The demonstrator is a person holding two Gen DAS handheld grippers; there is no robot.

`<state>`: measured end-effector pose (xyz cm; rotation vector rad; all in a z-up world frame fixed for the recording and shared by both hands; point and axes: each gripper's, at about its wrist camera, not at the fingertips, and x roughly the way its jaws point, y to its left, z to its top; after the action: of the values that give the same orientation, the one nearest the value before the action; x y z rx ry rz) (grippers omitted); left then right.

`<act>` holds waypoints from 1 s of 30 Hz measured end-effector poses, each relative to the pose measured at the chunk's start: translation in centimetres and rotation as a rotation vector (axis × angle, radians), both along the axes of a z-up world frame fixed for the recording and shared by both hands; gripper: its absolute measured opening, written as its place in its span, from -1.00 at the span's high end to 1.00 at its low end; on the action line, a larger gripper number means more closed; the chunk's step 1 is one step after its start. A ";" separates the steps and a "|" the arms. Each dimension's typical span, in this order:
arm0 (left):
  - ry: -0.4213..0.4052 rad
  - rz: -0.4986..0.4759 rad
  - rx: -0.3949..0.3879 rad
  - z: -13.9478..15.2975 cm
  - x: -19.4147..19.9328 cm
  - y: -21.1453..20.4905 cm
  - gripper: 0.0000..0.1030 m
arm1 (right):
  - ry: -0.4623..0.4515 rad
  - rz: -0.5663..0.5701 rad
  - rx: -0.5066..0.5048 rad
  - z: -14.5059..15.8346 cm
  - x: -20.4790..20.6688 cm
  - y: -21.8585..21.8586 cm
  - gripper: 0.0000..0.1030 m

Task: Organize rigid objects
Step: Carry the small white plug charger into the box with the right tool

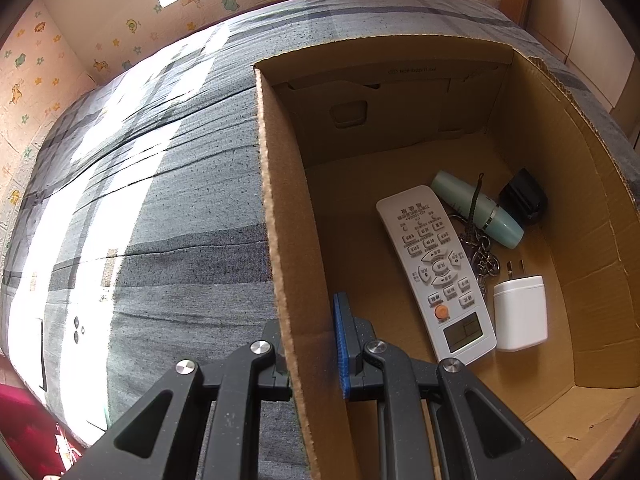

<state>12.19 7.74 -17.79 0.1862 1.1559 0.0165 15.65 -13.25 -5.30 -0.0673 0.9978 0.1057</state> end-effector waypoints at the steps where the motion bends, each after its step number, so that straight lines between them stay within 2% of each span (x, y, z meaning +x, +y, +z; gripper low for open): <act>1: 0.000 0.001 -0.001 0.0 0.0 0.0 0.69 | -0.002 0.014 0.000 0.1 -0.1 0.6 0.21; 13: -0.002 0.004 -0.009 0.1 -0.1 0.3 0.69 | 0.022 0.159 0.010 -1.8 -0.4 6.7 0.21; 23: -0.004 0.008 -0.021 0.1 -0.2 0.5 0.69 | 0.087 0.230 0.042 -5.9 -0.1 10.1 0.21; 30: -0.005 0.009 -0.025 0.3 -0.3 0.7 0.69 | 0.126 0.232 0.038 -8.8 0.9 11.1 0.21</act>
<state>11.91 8.43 -17.53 0.1588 1.1513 0.0110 16.52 -2.15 -14.06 -0.1435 1.1112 0.3446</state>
